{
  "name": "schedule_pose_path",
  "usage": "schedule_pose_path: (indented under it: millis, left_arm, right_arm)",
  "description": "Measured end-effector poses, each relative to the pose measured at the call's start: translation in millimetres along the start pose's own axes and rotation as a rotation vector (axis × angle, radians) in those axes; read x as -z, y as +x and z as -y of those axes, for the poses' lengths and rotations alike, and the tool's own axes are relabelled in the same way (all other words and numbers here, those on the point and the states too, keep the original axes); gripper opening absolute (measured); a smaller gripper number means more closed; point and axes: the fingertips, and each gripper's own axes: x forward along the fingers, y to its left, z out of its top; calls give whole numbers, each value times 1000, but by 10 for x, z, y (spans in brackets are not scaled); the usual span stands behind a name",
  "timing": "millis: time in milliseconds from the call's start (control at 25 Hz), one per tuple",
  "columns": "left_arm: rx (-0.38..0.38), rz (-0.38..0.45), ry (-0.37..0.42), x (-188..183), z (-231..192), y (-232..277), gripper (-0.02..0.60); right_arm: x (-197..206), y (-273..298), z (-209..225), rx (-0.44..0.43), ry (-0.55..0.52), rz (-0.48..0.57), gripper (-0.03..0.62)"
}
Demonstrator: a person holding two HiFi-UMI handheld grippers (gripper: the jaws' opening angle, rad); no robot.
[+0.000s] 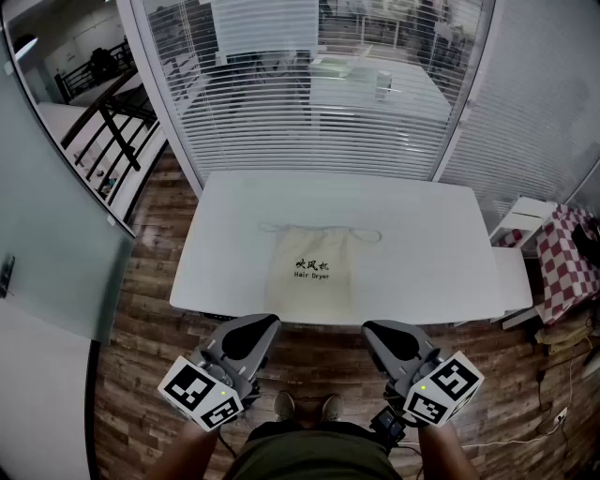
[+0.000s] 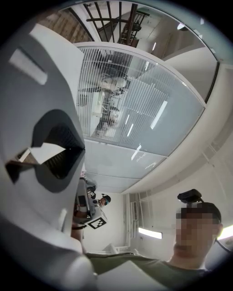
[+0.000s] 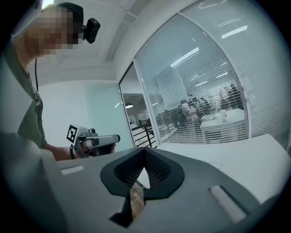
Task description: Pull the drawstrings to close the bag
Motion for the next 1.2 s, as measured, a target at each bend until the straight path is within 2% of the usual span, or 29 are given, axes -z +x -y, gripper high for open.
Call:
schedule_pose_path:
  millis: [320, 560, 840, 1200]
  left_arm:
    - [-27, -9, 1, 75, 130, 191, 2]
    - [-76, -34, 28, 158, 120, 262, 2]
    - [-125, -90, 48, 297, -288, 350, 2]
    - [-85, -105, 5, 452, -1054, 799, 2]
  right_arm:
    - [31, -149, 212, -17, 2, -8, 9]
    - [92, -336, 412, -20, 13, -16, 11]
    - [277, -262, 692, -40, -30, -103, 14]
    - [269, 383, 1173, -2, -40, -150, 17]
